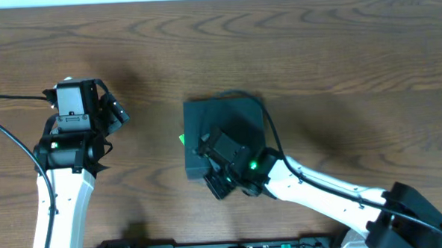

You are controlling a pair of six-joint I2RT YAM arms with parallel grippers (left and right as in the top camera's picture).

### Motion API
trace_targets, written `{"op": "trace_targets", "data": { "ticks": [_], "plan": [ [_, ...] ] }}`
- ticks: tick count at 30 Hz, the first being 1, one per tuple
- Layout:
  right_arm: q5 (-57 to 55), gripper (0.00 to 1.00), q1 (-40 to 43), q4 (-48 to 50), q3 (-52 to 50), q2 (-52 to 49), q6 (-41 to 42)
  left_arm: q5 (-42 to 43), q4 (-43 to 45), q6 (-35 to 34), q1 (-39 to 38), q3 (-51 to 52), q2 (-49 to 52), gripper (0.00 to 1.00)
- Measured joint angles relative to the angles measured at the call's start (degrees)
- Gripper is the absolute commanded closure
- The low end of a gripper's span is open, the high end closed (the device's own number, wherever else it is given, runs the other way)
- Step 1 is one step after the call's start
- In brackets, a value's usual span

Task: Pack container
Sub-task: 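Press down on the closed lid with the right gripper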

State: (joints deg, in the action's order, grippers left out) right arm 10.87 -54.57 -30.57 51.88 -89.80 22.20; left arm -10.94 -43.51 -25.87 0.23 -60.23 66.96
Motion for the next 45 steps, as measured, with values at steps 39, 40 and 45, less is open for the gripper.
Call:
{"op": "trace_targets", "data": {
  "ticks": [39,40,45],
  "plan": [
    [-22.43,0.99,-5.33,6.4,5.55,-0.2,-2.69,0.0,0.0,0.0,0.0,0.0,0.0,0.05],
    [-22.95,0.98,-5.33,6.64,5.55,-0.5,-2.89,0.0,-0.02,0.0,0.0,0.0,0.0,0.05],
    [-24.65,0.98,-5.25,8.17,5.55,-3.82,-3.58,0.0,-0.02,0.0,0.0,0.0,0.0,0.05]
  ]
}}
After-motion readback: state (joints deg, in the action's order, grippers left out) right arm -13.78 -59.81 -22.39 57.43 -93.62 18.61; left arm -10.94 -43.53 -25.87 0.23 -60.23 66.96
